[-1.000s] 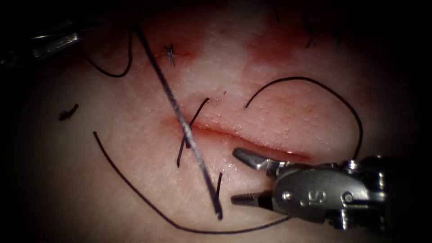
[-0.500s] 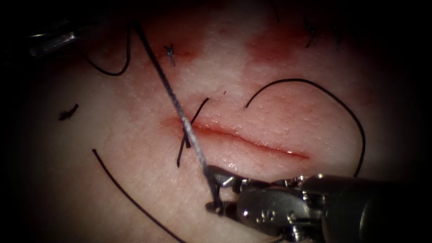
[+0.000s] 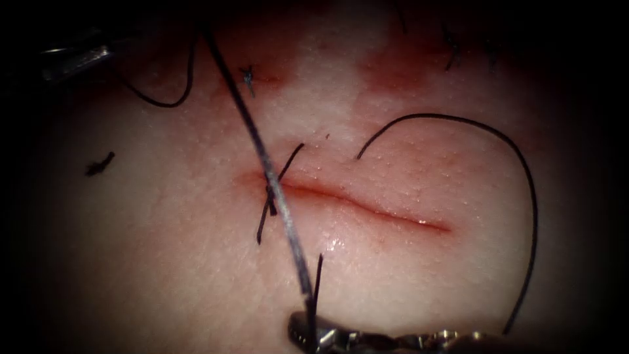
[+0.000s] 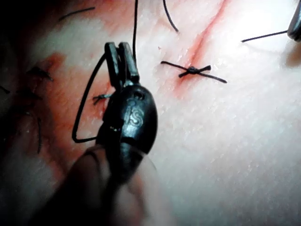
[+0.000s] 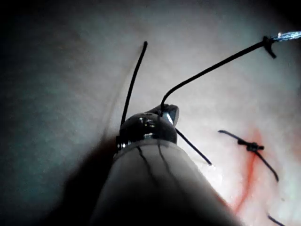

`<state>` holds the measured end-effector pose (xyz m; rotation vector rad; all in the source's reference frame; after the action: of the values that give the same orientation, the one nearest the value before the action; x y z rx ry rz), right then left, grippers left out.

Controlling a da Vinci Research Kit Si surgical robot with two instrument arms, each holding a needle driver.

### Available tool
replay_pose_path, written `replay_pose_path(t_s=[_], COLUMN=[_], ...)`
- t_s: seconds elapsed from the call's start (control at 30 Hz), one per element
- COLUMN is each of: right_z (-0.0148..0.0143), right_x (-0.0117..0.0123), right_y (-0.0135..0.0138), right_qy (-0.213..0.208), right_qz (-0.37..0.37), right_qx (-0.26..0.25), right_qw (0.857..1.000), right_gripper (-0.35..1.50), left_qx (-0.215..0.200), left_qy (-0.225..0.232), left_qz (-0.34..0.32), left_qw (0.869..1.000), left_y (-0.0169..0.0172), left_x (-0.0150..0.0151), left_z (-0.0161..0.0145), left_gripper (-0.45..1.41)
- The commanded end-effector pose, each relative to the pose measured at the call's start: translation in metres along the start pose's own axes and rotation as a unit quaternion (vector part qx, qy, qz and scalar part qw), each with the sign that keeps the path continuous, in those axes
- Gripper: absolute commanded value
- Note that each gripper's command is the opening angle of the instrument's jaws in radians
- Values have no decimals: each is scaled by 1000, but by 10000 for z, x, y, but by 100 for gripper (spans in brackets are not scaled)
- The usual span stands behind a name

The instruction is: Wound Closure

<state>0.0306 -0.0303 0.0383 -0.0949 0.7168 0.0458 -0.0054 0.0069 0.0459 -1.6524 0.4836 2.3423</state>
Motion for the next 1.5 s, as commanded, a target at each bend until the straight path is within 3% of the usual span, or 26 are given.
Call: replay_pose_path(t_s=[0.03, 0.23, 0.43, 0.47, 0.53, 0.57, 0.67, 0.87, 1.1, 1.43, 1.5], right_z=[-4, -25, -23, -21, -19, -18, -20, -19, -8, 15, 14], right_x=[21, 48, 49, 46, 39, 27, 14, -22, -47, -66, -65], right_y=[-20, -30, -28, -20, -3, 18, 35, 61, 77, 83, 87], right_qy=[7, 16, 36, 37, 55, 83, 90, 63, 25, -8, -13], right_qz=[2, -9, -10, -13, -6, -2, 4, 6, 1, 1, 26], right_qx=[9, 20, 45, 45, 29, 5, -29, -56, -66, -53, -46], right_qw=[1000, 1000, 998, 998, 998, 997, 996, 996, 997, 999, 999], right_gripper=[-35, -35, -35, -20, 76, 123, 136, 135, 123, 101, 88], left_qx=[0, 1, 2, 2, 2, 0, 0, 1, 1, 1, 1], left_qy=[1, 0, 0, 0, 0, -1, -1, -1, -1, -1, -2], left_qz=[2, -1, -1, -1, -1, -1, -1, -1, -1, -1, -1], left_qw=[1000, 1000, 1000, 1000, 1000, 1000, 1000, 1000, 1000, 1000, 1000], left_y=[4, 4, 4, 4, 4, 4, 4, 4, 4, 5, 5], left_x=[-6, -13, -12, -12, -12, -12, -12, -12, -12, -12, -12], left_z=[6, 7, 7, 7, 7, 7, 7, 7, 7, 7, 8], left_gripper=[-45, -45, -45, -45, -45, -45, -45, -45, -45, -45, -45])
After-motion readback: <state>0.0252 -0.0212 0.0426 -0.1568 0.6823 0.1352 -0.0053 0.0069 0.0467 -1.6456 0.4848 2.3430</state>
